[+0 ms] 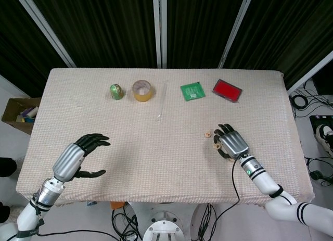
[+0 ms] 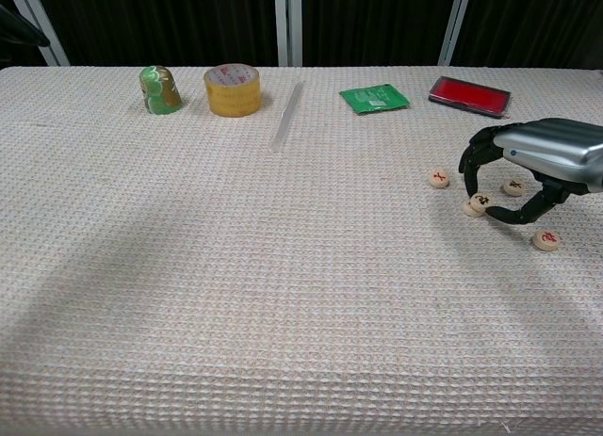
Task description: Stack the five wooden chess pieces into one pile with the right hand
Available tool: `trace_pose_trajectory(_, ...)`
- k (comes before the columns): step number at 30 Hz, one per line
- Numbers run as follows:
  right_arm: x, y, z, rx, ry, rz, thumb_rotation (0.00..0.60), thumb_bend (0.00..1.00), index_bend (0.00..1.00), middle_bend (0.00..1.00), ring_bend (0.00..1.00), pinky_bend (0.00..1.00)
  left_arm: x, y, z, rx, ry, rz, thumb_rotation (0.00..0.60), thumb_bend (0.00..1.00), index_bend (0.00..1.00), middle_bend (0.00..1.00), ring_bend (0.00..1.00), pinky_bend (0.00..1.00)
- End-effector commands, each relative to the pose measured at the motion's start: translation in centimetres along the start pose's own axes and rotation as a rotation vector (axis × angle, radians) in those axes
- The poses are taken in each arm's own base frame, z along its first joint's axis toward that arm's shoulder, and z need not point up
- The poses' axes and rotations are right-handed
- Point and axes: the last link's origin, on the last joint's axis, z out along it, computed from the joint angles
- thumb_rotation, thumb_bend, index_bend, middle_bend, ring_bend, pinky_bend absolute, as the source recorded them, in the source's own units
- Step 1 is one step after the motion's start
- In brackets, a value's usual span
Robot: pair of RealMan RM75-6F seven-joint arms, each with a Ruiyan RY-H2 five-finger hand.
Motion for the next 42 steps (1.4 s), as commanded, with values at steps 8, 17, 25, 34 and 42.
trace_pose_trajectory(8, 0.0, 0.1, 0.4, 0.003, -0.001, -0.002, 0.6, 0.37, 0.51, 0.24, 0.05, 0.15, -0.2, 0.0, 0.0, 0.008, -0.009, -0.002, 0.6, 0.0, 0.28, 0.21, 0.17, 0.23)
trace_pose_trajectory(17, -0.2, 0.1, 0.4, 0.005, -0.005, 0.004, 0.6, 0.37, 0.45, 0.23, 0.05, 0.15, -0.2, 0.0, 0.2, 0.006, -0.015, -0.002, 0.6, 0.0, 0.27, 0.21, 0.17, 0.23)
trace_pose_trajectory(25, -0.1, 0.2, 0.0, 0.008, -0.003, 0.001, 0.6, 0.37, 0.4, 0.23, 0.05, 0.14, -0.2, 0.0, 0.2, 0.007, -0.014, -0.003, 0.6, 0.0, 0.27, 0.21, 0.17, 0.23)
trace_pose_trajectory(34, 0.4, 0.8, -0.4, -0.013, 0.017, 0.003, 0.6, 0.37, 0.37, 0.23, 0.05, 0.14, -0.3, 0.0, 0.3, 0.002, -0.014, -0.004, 0.6, 0.0, 0.27, 0.21, 0.17, 0.23)
trace_pose_trajectory(42, 4.1, 1.0, 1.3, -0.008, 0.063, 0.031, 0.6, 0.37, 0.36, 0.22, 0.05, 0.14, -0.2, 0.1, 0.3, -0.001, -0.011, -0.003, 0.6, 0.0, 0.27, 0.21, 0.17, 0.23)
